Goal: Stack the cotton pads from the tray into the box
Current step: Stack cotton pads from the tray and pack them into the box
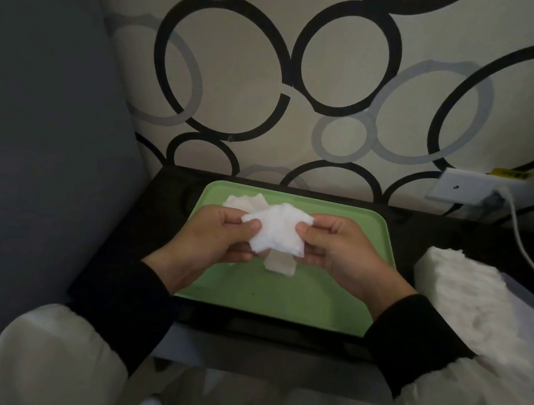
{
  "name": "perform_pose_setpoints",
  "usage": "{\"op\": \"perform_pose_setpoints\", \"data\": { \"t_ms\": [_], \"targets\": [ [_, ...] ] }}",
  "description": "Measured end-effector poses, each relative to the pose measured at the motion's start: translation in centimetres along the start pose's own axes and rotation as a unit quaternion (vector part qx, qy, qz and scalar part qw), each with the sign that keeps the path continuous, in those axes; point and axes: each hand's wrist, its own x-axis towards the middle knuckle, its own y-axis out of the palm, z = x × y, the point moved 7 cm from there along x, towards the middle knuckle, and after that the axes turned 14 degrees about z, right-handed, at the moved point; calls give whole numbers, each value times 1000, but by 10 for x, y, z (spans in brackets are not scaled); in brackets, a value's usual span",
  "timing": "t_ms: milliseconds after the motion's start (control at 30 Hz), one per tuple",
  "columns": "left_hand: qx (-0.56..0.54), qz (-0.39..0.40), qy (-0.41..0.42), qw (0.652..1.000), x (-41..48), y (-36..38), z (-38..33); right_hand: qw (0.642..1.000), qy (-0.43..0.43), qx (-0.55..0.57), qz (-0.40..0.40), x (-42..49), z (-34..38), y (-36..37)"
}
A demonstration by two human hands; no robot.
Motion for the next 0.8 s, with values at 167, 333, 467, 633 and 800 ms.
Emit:
{"op": "perform_pose_setpoints", "data": {
  "t_ms": [167, 333, 467, 633, 800],
  "targets": [
    [12, -28, 37, 999, 0, -9, -7, 984, 16, -137, -115, -6, 3, -22],
    [54, 17, 32, 998, 3, 10, -5, 993, 10, -112, -17, 0, 4, 6],
    [18, -28, 47, 998, 4, 6, -6, 999, -5, -33, 16, -1, 8, 18],
    [-71, -62, 71, 993, 4, 13, -7, 998, -16, 50, -42, -3, 6, 19],
    [-55, -102, 76, 990, 6, 24, -6, 991, -47, 121, -42, -6, 11, 24]
  ]
}}
